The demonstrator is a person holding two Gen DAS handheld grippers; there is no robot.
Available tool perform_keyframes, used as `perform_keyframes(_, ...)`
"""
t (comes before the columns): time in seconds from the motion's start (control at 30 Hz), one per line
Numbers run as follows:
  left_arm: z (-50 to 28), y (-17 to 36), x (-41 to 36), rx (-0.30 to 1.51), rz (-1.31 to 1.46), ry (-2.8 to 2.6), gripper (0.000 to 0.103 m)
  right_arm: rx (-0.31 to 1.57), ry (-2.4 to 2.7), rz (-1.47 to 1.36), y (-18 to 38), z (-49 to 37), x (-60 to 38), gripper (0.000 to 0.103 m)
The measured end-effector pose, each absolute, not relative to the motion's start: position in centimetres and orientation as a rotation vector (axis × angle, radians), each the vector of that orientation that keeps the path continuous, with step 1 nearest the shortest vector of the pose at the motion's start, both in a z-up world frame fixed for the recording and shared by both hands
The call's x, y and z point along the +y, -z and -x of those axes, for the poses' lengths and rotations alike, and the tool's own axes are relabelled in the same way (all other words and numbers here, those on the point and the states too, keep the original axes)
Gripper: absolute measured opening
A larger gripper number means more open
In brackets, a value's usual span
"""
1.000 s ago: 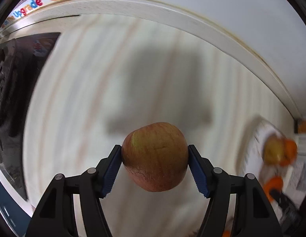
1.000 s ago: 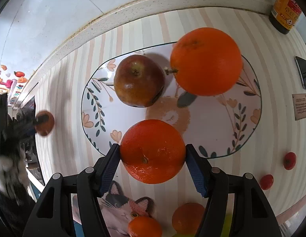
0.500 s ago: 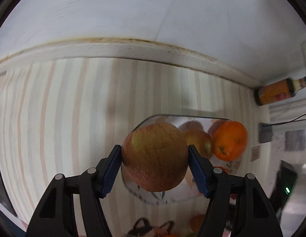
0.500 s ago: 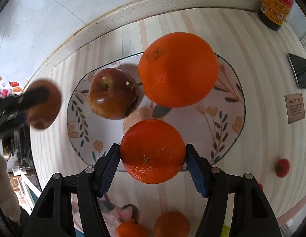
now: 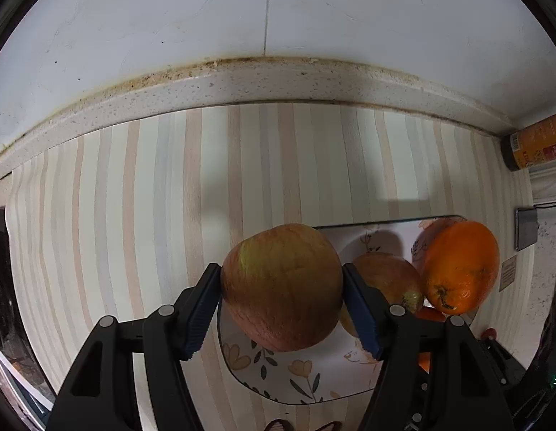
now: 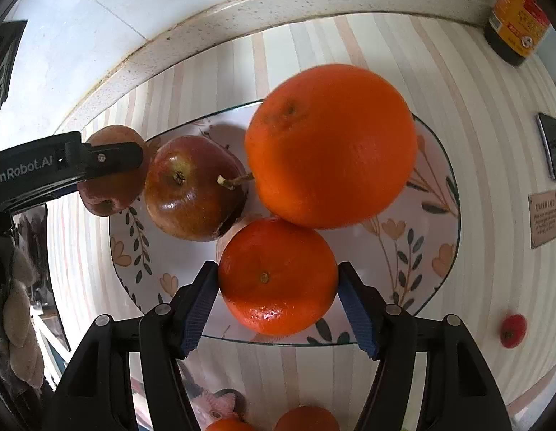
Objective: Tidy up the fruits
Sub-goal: 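Lift the apple with the left tool while the right tool lowers the tangerine onto the plate, then release both, then withdraw both open tools from the plate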
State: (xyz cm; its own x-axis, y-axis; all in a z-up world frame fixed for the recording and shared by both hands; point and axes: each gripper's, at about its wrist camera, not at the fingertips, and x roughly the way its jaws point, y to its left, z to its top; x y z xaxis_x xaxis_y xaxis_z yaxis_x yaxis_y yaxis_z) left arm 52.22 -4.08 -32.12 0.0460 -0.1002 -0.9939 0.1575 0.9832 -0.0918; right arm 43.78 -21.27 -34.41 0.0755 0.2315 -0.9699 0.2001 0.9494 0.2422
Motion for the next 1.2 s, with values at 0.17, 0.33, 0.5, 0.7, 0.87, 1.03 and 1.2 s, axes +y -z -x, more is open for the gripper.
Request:
perform_keyframes(0.17, -51.1, 34.0, -4.0, 1.570, -0.017, 0.176, 0.067, 1.512, -0.041, -0.363, 34.3, -44.2, -21.3, 0.071)
perform_keyframes(0.33, -51.4, 33.5, -3.5, 1.526, -0.004, 0.153, 0.066, 1.507, -0.042, -0.369, 34.1, -44.8, -21.6, 0.072)
perform_keyframes(0.5, -51.8, 31.3, -3.0, 1.482, 0.007, 0.129, 0.066, 1.502, -0.051, -0.372, 33.3, -44.8, -22.2, 0.095)
perform_keyframes(0.7, -50.3, 26.5, -2.5, 1.393, -0.006, 0.158, 0.090, 1.480, -0.029, -0.290, 30.1, -43.6, -22.4, 0.099)
perform_keyframes(0.87, -45.3, 23.8, -3.3, 1.348, -0.038, 0.174, 0.090, 1.427, 0.003, -0.188, 27.1, -42.1, -23.0, 0.099)
perform_keyframes(1.03, -40.5, 21.6, -3.7, 1.286, -0.029, 0.145, 0.090, 1.367, 0.007, -0.145, 23.6, -39.5, -23.9, 0.099)
perform_keyframes(1.2, -37.5, 20.0, -3.9, 1.240, -0.025, 0.140, 0.090, 1.315, 0.001, -0.136, 20.3, -36.6, -24.3, 0.099)
